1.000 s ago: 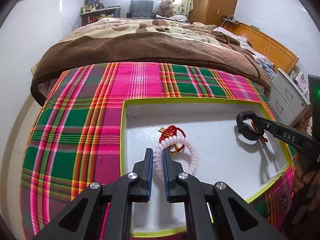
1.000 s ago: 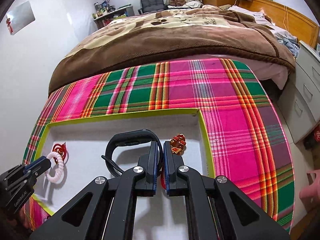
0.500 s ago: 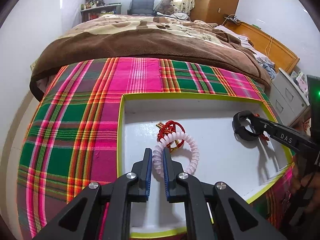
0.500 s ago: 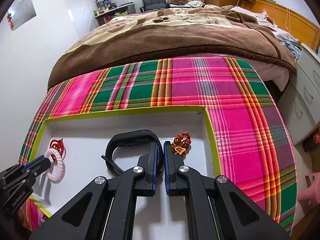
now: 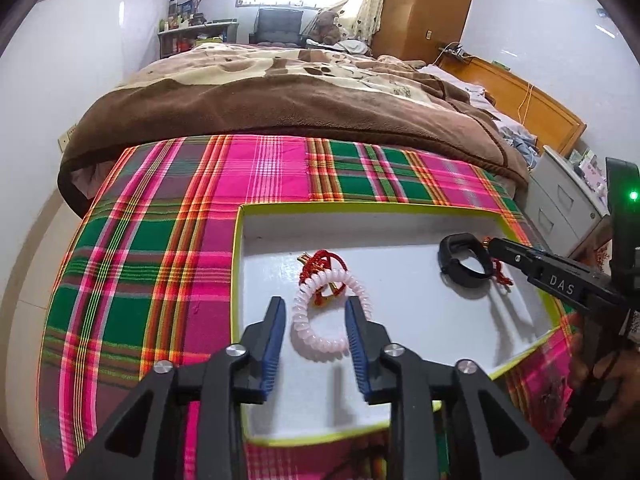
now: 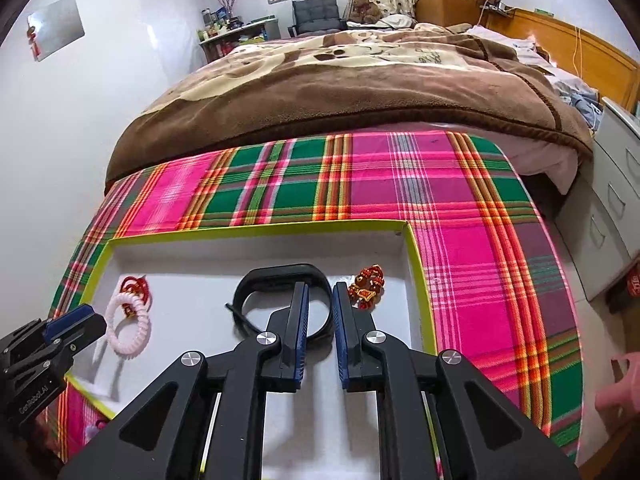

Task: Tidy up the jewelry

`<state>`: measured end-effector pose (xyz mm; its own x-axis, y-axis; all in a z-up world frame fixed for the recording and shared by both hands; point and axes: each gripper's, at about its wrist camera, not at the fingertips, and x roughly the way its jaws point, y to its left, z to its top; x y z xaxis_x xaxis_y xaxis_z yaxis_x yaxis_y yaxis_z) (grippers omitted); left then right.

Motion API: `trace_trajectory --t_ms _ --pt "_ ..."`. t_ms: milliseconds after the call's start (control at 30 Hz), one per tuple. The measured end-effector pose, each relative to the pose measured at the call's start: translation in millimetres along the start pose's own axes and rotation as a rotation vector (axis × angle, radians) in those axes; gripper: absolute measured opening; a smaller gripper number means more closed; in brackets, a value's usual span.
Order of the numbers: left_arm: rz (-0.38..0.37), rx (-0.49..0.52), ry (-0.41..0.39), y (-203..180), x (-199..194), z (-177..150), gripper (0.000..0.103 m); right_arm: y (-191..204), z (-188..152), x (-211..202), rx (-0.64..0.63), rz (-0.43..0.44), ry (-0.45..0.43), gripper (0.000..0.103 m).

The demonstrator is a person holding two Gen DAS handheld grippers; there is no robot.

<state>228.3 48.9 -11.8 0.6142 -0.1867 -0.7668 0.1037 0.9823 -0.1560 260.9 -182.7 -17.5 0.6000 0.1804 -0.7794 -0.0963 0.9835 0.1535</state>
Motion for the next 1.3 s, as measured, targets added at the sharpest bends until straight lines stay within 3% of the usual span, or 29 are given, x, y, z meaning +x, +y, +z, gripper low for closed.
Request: trace_trajectory --t_ms 200,300,333,867,1300 --pt "-0.006 0.003 -0.021 -1.0 -23.3 -10.0 0.036 4.9 -8.5 -19.4 -0.013 0.016 -0.019 0.014" --pt "0.011 -0.001 -0.028 1.6 -35.6 -20.0 0.036 5.6 -17.6 -32.0 -0.025 0.023 -0.034 0.03" --pt "0.011 -0.007 -0.031 2.6 -40.4 -24.6 0.036 5.9 -20.5 -34.8 -0.029 0.025 -0.034 0.03" --pt "-0.018 -0.086 -0.047 29.3 -86.2 -86.5 0.036 -25.8 -82.3 -95.2 -0.042 0.044 -0.063 0.031" --pt "-0.032 -0.127 -0.005 35.2 -82.3 -114.8 0.036 -67.5 -122.4 -94.3 -0.008 0.013 -0.015 0.031"
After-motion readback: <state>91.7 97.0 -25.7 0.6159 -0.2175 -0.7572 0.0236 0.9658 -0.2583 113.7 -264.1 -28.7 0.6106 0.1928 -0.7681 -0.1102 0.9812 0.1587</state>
